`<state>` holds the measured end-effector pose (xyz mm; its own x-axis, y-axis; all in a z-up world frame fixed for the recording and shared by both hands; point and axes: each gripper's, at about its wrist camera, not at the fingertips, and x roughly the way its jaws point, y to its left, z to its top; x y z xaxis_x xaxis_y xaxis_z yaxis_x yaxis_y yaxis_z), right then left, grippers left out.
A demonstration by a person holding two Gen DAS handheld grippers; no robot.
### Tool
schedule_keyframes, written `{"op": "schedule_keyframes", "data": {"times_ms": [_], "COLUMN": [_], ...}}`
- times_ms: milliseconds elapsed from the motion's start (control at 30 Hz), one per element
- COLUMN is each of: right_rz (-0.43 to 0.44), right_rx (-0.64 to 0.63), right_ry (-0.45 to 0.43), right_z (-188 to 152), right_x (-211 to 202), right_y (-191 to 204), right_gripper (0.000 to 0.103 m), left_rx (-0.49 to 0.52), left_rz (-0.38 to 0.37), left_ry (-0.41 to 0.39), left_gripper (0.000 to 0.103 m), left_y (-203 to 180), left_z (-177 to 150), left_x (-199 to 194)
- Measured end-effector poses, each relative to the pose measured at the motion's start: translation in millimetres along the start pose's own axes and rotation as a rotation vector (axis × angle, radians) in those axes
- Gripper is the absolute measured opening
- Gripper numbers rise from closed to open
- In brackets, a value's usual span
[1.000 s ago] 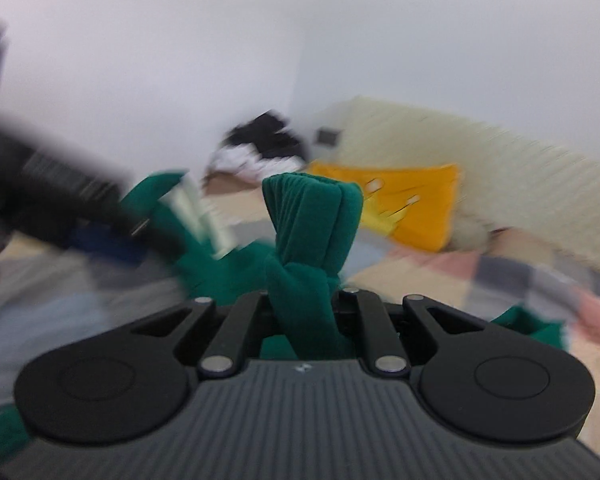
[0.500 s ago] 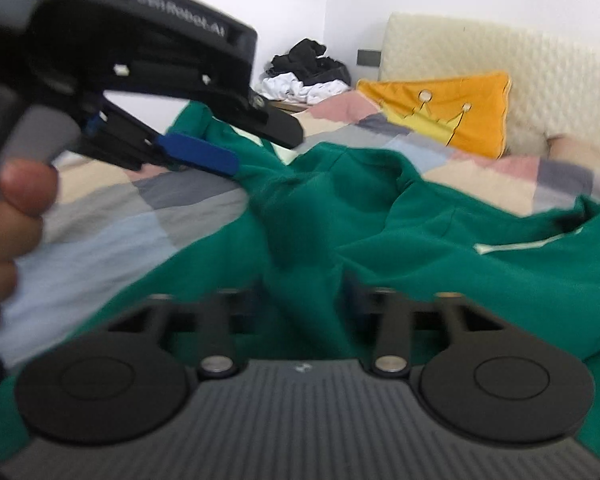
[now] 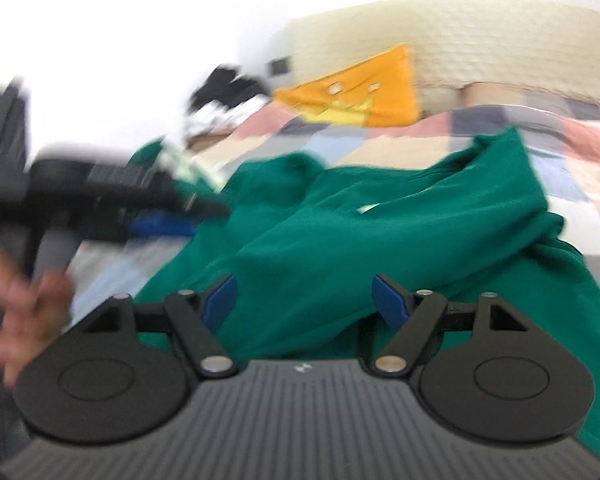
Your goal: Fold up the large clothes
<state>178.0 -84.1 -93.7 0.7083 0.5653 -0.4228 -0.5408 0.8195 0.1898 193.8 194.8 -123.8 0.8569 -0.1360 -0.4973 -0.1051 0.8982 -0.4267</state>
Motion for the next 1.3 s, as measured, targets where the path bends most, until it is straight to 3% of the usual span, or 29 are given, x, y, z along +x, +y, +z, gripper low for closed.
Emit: {"op": "schedule_keyframes", "data": {"times_ms": [133, 233, 433, 667, 800, 1000, 1133, 1300], "right_rz": [-0.050, -0.077, -0.073, -0.055, -0.054, -0.048, -0.031, -0.013], "right_rx": [0.156, 0.178, 0.123, 0.059, 0.069, 0.105, 0.121, 0.135], "right_ry": [-0.059, -0.074, -0.058, 0.045, 0.062, 0.038, -0.012, -0.068], "right_z": [3, -1, -5, -20, -20, -16, -8, -3], "right_x": [15, 26, 46, 73, 76, 62, 36, 2], "right_y": [-25, -35, -38, -45, -46, -45, -37, -24], "right_gripper": [0.052, 0.042, 0.041, 0.041, 0.041, 0.041, 0.041, 0.041], "left_rx": [0.044, 0.073, 0.138, 0.206, 0.269, 0.216, 0.249, 0.240], "left_rz": [0.026, 0.054, 0.121, 0.224, 0.273, 0.236, 0.227, 0.196], "left_ry": [0.032, 0.050, 0.068, 0.154, 0.160, 0.097, 0.021, -0.007], "left_gripper": [0.056, 0.056, 0.052, 0.052, 0.053, 0.053, 0.056, 0.060], "left_y": [-11, -15, -17, -15, -22, -22, -33, -36], "left_z": [-11, -16, -22, -37, -46, -43, -35, -14], "left_x": [12, 20, 34, 62, 73, 55, 25, -16]}}
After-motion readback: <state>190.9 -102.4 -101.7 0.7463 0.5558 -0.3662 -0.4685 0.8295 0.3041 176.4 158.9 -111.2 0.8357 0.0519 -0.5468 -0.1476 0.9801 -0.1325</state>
